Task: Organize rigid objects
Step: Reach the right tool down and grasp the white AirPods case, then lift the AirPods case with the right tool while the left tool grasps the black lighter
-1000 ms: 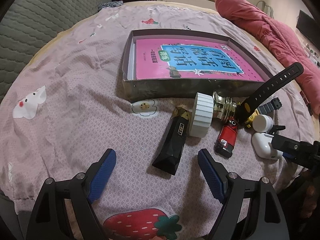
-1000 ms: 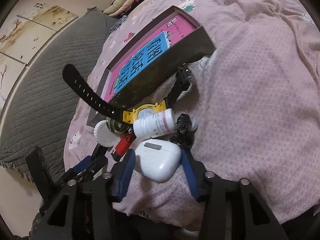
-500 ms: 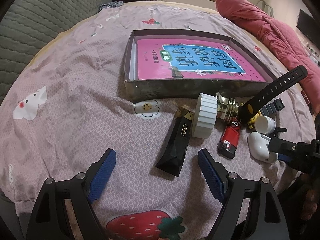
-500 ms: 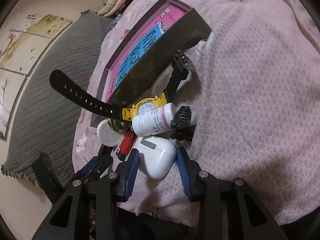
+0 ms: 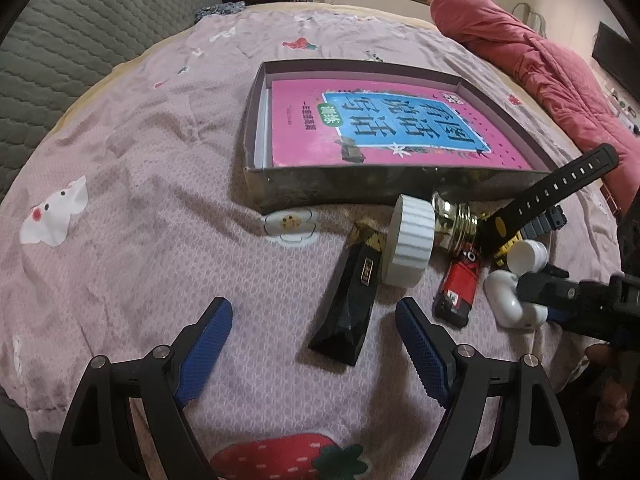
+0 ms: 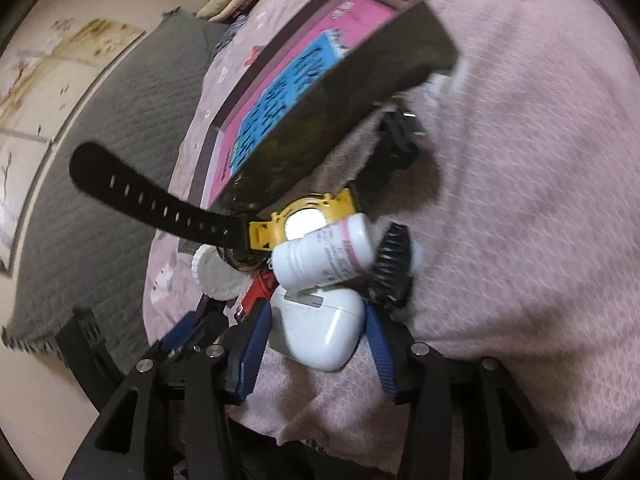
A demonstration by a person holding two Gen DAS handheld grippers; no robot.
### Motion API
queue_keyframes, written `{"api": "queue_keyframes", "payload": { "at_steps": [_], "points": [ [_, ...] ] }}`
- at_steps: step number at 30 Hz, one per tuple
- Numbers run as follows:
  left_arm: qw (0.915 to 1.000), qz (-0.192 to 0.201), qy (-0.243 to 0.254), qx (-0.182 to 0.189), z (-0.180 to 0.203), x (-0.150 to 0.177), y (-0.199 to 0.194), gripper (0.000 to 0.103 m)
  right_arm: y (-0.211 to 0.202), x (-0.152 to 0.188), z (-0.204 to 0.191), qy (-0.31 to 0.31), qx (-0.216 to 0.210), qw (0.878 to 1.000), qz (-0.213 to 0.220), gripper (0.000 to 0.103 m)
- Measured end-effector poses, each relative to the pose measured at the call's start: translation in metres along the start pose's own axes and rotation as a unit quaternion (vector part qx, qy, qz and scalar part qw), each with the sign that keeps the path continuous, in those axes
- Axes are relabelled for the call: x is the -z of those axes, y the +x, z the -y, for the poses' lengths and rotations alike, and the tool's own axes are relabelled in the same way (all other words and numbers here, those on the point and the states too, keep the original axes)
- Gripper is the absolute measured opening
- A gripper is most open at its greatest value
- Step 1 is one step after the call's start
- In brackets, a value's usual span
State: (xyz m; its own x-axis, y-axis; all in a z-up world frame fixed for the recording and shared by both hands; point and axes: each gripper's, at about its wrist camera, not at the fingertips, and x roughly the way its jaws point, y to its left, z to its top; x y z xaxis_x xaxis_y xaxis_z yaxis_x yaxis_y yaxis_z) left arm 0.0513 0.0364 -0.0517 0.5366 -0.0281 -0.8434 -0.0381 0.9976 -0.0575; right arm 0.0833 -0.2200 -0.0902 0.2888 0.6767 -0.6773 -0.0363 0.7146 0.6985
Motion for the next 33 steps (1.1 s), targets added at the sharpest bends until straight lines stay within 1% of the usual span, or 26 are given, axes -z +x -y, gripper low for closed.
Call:
{"api": "queue_keyframes", "payload": {
  "at_steps": [2,5,7,9,12,14,15,16,17,18,19,20,21,22,24,26,28,29,31,33],
  "points": [
    [1.0000,0.002,0.003,0.005,0.000,-0.003,0.002,0.084,0.001,0.001,-0.007,-0.024,0.008,1.000,0.001,0.048],
    [0.9999,0.006,0.016,0.003,0.002,-0.006,0.004,0.084,0.001,0.003,-0.014,-0.046,0.014,0.999,0.006,0.041],
    [0.9998,0.006,0.021,0.002,0.003,-0.007,0.006,0.084,-0.001,0.003,-0.016,-0.048,0.010,0.999,0.013,0.033],
    [0.9997,0.005,0.024,0.001,0.003,-0.007,0.007,0.084,-0.004,0.003,-0.018,-0.054,0.009,0.998,0.020,0.032],
    [0.9997,0.003,0.023,0.004,0.002,-0.006,0.008,0.084,-0.009,0.007,-0.030,-0.094,0.030,0.995,0.033,0.030],
    [0.9997,0.001,0.022,0.006,0.001,-0.006,0.009,0.084,-0.012,0.012,-0.045,-0.138,0.049,0.988,0.051,0.027],
    [0.9997,0.001,0.022,0.007,0.001,-0.006,0.008,0.084,-0.014,0.015,-0.055,-0.168,0.062,0.982,0.062,0.026],
    [0.9997,0.001,0.022,0.007,0.001,-0.006,0.008,0.084,-0.015,0.021,-0.069,-0.214,0.085,0.970,0.076,0.025],
    [0.9997,0.001,0.022,0.006,0.001,-0.006,0.008,0.084,-0.015,0.027,-0.078,-0.245,0.101,0.961,0.084,0.025],
    [0.9997,0.001,0.023,0.006,0.001,-0.005,0.008,0.084,-0.014,0.034,-0.089,-0.282,0.121,0.947,0.093,0.025],
    [0.9997,0.001,0.024,0.005,0.001,-0.005,0.008,0.084,-0.011,0.042,-0.099,-0.323,0.142,0.931,0.098,0.024],
    [0.9997,0.001,0.024,0.005,0.001,-0.005,0.008,0.085,-0.008,0.050,-0.107,-0.351,0.154,0.918,0.100,0.024],
    [0.9997,0.001,0.025,0.005,0.001,-0.004,0.008,0.085,-0.004,0.059,-0.115,-0.385,0.164,0.902,0.103,0.023],
    [0.9997,0.000,0.024,0.006,0.001,-0.004,0.008,0.085,0.000,0.065,-0.120,-0.404,0.165,0.894,0.101,0.023],
    [0.9997,0.000,0.023,0.007,0.001,-0.004,0.008,0.085,0.008,0.074,-0.125,-0.428,0.171,0.883,0.090,0.023],
    [0.9997,0.001,0.024,0.006,0.001,-0.004,0.007,0.085,0.012,0.077,-0.127,-0.437,0.175,0.878,0.087,0.023],
    [0.9996,0.001,0.027,0.006,0.002,-0.003,0.008,0.085,0.012,0.075,-0.126,-0.435,0.176,0.878,0.090,0.022],
    [0.9996,0.001,0.030,0.004,0.003,-0.003,0.008,0.085,0.013,0.072,-0.124,-0.427,0.176,0.883,0.089,0.022],
    [0.9994,0.001,0.036,0.001,0.005,-0.003,0.009,0.085,0.021,0.065,-0.118,-0.405,0.176,0.895,0.071,0.022],
    [0.9989,0.003,0.046,-0.004,0.008,-0.003,0.010,0.084,0.025,0.058,-0.111,-0.383,0.167,0.907,0.061,0.022]
  ]
}}
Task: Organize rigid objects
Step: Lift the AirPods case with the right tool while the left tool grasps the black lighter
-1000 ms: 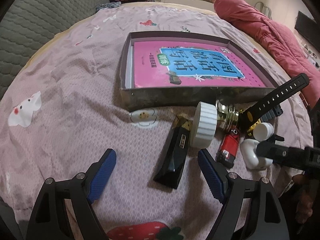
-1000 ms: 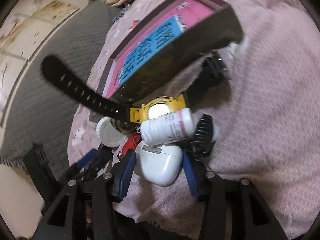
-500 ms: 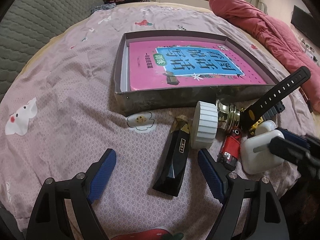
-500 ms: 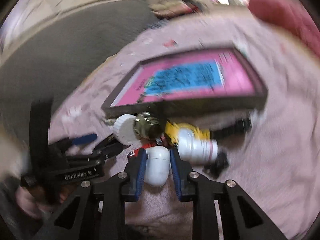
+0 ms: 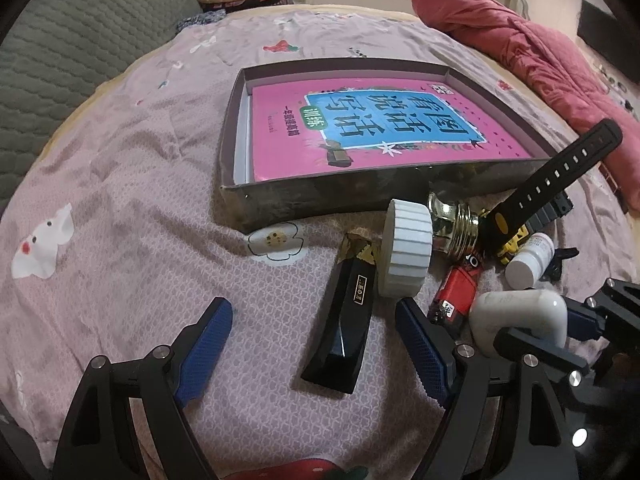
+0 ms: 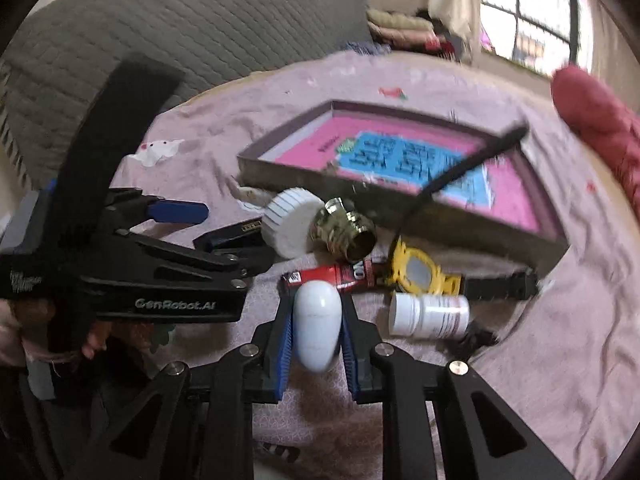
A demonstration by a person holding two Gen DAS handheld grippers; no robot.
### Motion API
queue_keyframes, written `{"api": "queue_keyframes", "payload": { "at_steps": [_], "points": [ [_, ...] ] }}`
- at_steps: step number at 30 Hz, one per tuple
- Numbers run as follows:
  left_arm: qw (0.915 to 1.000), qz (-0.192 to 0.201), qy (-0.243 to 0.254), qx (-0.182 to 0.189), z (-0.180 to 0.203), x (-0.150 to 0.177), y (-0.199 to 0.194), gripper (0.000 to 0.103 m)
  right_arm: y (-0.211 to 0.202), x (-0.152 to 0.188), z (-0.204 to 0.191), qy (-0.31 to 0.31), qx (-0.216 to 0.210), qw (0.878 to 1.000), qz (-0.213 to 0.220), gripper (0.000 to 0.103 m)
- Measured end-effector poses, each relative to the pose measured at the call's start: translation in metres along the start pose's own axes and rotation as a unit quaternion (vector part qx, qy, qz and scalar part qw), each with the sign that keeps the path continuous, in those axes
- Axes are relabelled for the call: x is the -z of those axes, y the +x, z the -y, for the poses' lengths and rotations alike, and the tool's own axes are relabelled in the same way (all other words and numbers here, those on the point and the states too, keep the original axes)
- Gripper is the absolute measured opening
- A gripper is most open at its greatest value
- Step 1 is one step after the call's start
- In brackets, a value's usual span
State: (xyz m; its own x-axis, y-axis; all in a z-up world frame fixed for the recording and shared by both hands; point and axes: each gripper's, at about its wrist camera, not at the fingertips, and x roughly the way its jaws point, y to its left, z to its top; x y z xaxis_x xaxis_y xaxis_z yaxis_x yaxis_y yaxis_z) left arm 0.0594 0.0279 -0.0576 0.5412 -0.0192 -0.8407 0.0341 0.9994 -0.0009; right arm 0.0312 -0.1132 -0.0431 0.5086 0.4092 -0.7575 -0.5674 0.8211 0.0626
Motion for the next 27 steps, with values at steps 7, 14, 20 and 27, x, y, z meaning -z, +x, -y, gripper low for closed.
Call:
{"api": "queue_keyframes", "payload": {
  "at_steps": [7,14,20,27],
  "points": [
    [0.9997,-0.001,0.020,0.015,0.004,-0.007,0.003,0.052,0.001,-0.003,0.010,0.032,-0.020,0.999,0.001,0.022],
    [0.9988,0.002,0.036,0.033,0.011,-0.008,0.003,0.024,0.000,-0.003,0.011,0.037,-0.023,0.999,0.001,0.022],
    [0.9983,0.001,0.012,0.057,0.005,-0.006,0.000,0.022,-0.001,-0.003,0.016,0.050,-0.036,0.998,0.000,0.022],
    [0.9966,-0.007,-0.019,0.080,-0.004,-0.003,-0.005,0.022,-0.011,-0.003,0.026,0.070,-0.039,0.997,0.013,0.022]
  ]
}}
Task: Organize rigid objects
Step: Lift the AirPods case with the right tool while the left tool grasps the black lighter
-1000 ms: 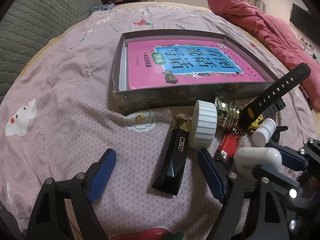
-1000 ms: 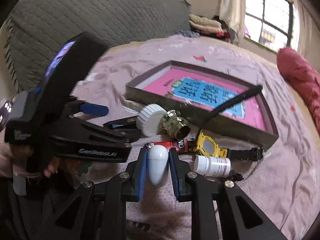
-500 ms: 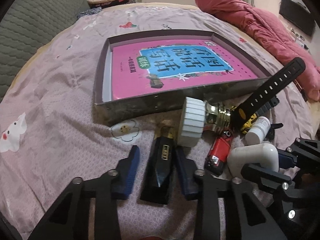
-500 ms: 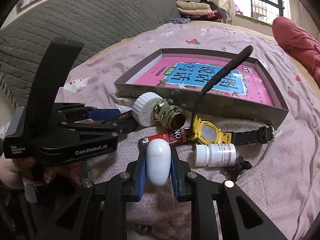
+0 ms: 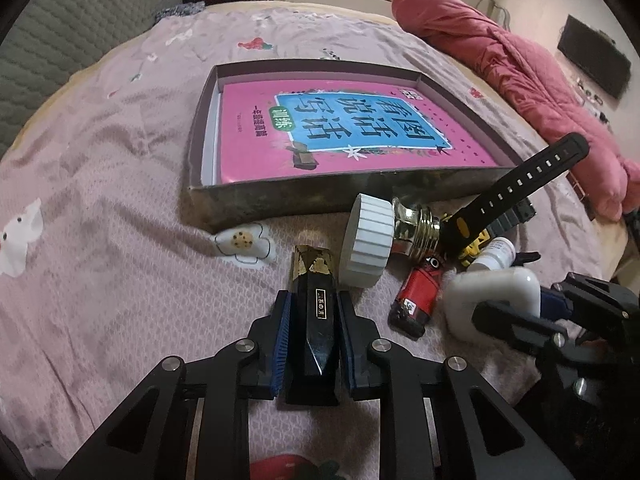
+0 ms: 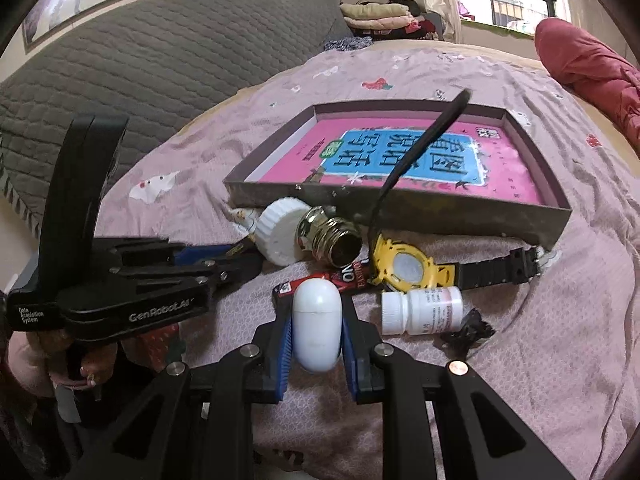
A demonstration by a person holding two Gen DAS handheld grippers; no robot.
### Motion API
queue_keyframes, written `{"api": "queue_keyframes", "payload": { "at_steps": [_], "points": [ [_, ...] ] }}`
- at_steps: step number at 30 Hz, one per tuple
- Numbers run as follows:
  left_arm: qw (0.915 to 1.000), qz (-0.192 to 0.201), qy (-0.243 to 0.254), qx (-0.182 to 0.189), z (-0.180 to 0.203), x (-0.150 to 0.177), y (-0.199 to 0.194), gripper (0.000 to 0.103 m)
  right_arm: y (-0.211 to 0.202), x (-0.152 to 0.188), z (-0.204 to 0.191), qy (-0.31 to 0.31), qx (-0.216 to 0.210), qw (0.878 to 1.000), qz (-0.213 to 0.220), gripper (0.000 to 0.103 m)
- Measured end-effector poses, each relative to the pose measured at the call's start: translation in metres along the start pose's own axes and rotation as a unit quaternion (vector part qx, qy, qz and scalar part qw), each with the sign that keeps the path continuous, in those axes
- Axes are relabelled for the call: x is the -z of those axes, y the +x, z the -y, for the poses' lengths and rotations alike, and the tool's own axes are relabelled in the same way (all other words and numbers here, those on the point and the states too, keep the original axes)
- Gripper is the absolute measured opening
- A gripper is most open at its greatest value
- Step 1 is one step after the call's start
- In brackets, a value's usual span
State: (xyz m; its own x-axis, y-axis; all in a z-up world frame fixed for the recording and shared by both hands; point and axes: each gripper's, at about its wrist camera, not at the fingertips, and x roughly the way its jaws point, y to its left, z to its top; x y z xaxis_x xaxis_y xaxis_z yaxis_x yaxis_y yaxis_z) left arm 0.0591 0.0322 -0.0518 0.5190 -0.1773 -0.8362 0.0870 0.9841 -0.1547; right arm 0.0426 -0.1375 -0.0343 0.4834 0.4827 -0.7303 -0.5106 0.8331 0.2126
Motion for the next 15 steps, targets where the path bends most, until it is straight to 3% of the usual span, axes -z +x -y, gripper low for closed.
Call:
{"api": "queue_keyframes", "payload": {
  "at_steps": [15],
  "points": [
    [0.9995,0.019,-0.025,0.002,0.001,0.004,-0.025,0.022,-0.028,-0.009,0.016,0.039,0.002,0.998,0.046,0.022]
  ]
}}
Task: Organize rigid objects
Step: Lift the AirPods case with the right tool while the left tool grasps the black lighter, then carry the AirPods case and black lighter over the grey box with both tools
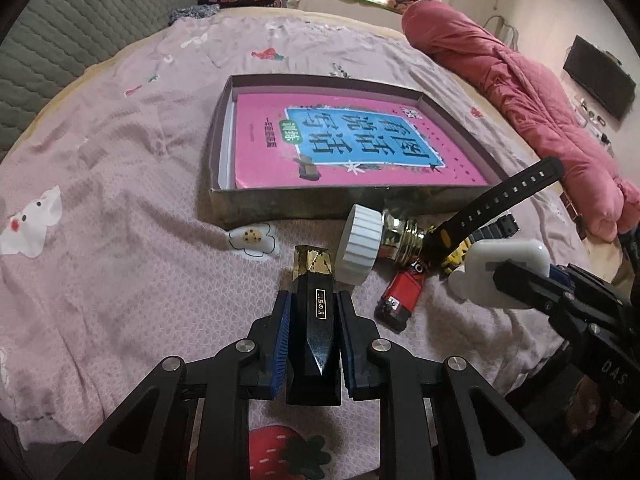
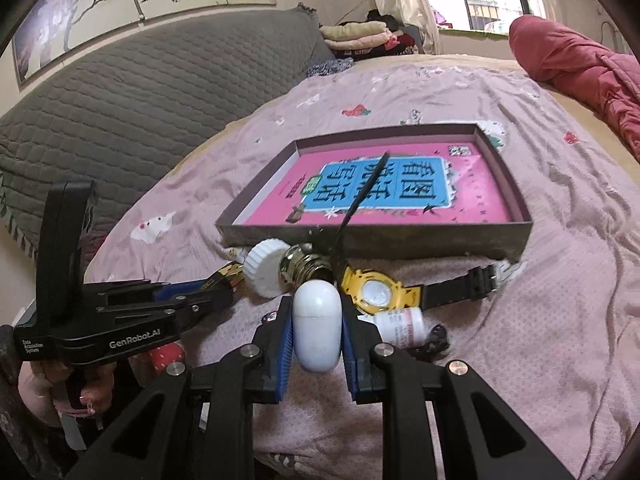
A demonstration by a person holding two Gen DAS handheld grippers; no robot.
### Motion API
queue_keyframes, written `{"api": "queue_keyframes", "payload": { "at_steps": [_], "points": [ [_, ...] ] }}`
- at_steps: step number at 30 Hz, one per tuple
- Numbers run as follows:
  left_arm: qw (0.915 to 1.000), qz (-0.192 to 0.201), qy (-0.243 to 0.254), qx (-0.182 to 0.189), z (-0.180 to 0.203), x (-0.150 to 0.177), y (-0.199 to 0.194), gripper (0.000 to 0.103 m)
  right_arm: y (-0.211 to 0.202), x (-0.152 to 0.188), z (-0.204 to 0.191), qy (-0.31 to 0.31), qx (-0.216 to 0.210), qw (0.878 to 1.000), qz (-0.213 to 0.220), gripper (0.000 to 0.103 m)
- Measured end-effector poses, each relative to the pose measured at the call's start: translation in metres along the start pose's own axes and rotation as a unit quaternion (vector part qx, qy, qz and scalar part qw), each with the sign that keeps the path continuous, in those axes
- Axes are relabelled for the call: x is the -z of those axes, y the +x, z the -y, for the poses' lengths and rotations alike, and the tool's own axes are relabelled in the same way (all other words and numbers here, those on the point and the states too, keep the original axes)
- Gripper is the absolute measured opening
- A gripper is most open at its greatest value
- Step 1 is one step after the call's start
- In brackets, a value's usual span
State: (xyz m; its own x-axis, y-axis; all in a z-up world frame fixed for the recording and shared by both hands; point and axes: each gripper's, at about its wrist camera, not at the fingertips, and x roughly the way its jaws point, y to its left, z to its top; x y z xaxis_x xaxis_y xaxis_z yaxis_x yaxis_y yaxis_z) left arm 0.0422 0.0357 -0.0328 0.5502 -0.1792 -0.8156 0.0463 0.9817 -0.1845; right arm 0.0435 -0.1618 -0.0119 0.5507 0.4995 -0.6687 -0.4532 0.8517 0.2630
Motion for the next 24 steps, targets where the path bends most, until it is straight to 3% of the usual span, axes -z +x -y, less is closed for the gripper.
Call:
{"api": "queue_keyframes", "payload": {
  "at_steps": [24],
  "points": [
    [0.9989,0.045,0.003,-0.012,0.008,-0.002,-0.026,0.022,-0.040,-0.017,0.038,0.037,0.068,0.994,0.076,0.022]
  ]
}}
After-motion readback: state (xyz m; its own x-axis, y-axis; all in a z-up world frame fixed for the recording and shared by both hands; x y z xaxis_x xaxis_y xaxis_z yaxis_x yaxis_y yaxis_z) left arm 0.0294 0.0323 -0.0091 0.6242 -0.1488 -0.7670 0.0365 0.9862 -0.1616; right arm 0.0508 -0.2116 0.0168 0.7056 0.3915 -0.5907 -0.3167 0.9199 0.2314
